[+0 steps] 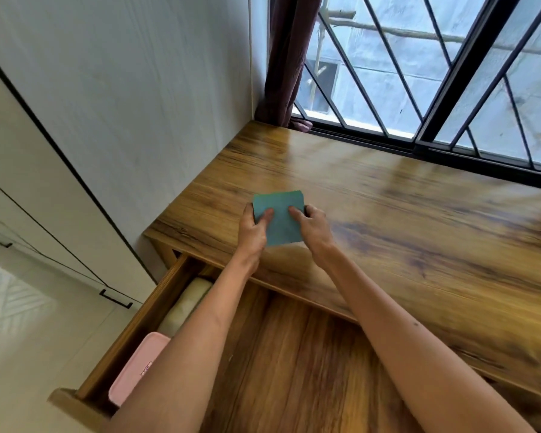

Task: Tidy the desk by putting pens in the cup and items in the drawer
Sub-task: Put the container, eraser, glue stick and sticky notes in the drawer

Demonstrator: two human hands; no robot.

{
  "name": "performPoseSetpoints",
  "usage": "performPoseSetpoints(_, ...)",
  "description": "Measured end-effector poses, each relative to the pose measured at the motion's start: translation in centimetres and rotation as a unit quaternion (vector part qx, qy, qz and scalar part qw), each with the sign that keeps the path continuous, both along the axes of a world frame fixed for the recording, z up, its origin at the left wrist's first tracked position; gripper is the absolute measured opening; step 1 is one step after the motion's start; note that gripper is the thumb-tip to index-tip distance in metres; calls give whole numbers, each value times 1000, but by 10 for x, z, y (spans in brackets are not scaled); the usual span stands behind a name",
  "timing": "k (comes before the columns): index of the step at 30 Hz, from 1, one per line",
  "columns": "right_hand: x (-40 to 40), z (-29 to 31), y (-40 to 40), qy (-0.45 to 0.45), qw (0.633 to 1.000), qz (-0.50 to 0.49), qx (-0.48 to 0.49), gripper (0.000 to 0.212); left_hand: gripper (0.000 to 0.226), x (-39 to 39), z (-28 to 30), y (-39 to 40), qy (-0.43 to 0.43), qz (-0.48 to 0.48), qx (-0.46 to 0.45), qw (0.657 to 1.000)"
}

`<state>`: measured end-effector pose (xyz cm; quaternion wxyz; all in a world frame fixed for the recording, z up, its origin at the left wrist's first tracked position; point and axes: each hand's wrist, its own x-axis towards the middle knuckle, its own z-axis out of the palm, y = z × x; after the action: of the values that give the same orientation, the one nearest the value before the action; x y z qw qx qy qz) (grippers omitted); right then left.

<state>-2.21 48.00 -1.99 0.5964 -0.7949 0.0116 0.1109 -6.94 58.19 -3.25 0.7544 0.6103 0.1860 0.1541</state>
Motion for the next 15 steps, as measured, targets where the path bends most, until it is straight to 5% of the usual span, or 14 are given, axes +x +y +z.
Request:
performPoseSetpoints(7, -22, -15, -25, -87, 992, 72, -54, 23, 32, -20, -20, 8, 43, -56, 102, 992)
performPoseSetpoints(15, -38, -5, -21, -12, 994, 111, -11, 35, 31, -33, -1, 26, 112, -24, 155, 981)
